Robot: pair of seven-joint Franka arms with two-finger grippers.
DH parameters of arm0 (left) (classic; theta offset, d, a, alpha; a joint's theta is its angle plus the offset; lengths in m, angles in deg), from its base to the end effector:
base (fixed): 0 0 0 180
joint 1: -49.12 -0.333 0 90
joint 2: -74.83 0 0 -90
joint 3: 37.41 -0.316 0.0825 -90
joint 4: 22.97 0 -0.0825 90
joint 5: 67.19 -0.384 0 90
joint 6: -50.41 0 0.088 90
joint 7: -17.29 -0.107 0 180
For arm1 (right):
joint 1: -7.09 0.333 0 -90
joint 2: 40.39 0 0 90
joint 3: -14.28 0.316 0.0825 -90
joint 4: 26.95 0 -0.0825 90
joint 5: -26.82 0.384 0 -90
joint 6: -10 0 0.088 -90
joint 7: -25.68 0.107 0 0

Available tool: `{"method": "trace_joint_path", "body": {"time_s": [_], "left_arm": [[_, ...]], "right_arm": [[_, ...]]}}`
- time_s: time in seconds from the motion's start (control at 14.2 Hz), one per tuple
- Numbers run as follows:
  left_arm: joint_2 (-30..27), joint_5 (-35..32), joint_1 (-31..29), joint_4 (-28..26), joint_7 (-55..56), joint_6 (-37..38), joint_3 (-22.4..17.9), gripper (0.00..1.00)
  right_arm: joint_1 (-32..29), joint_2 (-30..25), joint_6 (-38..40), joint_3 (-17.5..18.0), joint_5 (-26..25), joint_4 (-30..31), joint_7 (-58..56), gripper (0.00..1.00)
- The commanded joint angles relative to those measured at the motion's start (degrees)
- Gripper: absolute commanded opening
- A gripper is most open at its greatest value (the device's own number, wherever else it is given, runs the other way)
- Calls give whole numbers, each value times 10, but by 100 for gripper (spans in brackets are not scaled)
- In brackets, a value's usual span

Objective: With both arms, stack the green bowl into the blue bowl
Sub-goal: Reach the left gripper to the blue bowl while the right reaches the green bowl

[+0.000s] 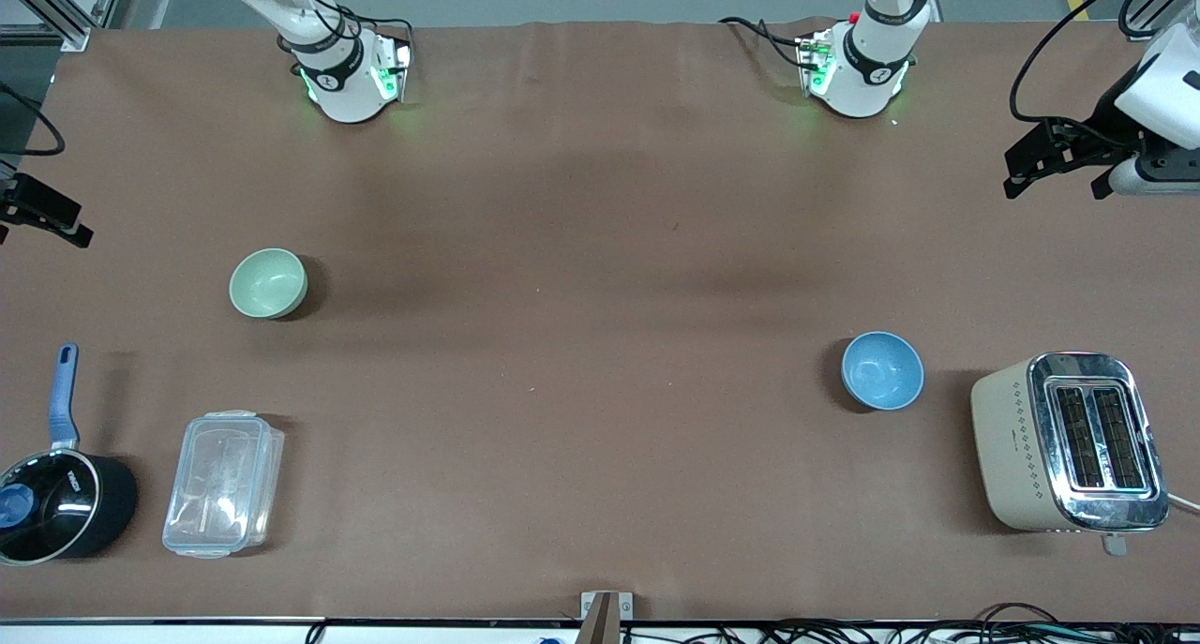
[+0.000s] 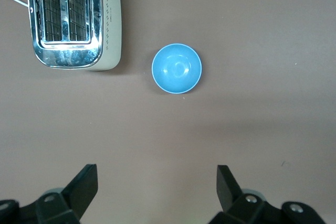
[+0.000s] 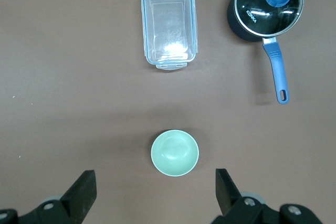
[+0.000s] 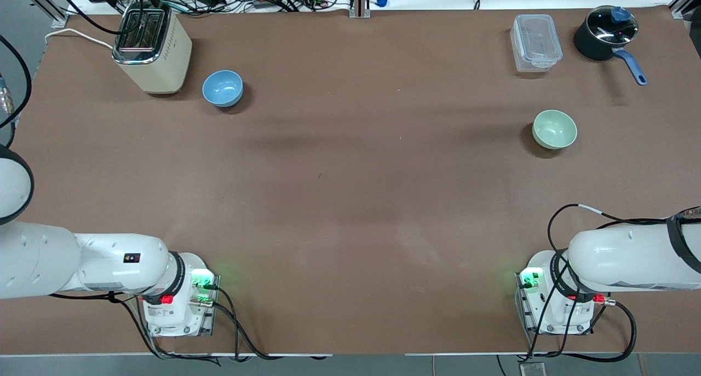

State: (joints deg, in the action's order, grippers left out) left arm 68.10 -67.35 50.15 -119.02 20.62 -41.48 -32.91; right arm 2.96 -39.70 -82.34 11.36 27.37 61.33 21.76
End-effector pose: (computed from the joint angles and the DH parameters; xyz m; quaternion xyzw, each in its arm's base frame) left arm 0.5181 -0.0524 0.6404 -0.9996 0.0190 -0.0226 0.0043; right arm 0.5588 -0.0679 0.6357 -0.9992 0.0273 -0.0297 0.0017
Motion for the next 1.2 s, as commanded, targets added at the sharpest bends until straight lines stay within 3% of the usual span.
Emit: {"method": "trace_joint_path", "body": {"time_s": [0.0, 0.14, 0.49, 0.77, 0.92, 1.13], "left_arm": [[14, 1, -3, 21, -8, 7, 0, 100], [40, -4, -3, 51, -7, 9, 0, 100], [128, -19, -26, 37, -14, 2, 1, 100], [190, -21, -29, -46, -9, -149, 0, 100], [222, -21, -32, -87, -8, -238, 0, 100], [288, -31, -33, -93, -6, -298, 0, 100]], "right_arm": [[-5, -1, -6, 3, 10, 4, -7, 100], [-5, -1, -6, 3, 10, 4, -7, 100], [-4, -1, -6, 2, 9, 4, -7, 100], [-7, 7, -20, 2, 1, 17, -13, 100], [-19, 5, -51, 2, 1, 59, -40, 100], [-52, 5, -122, 1, 0, 130, -96, 99]]}}
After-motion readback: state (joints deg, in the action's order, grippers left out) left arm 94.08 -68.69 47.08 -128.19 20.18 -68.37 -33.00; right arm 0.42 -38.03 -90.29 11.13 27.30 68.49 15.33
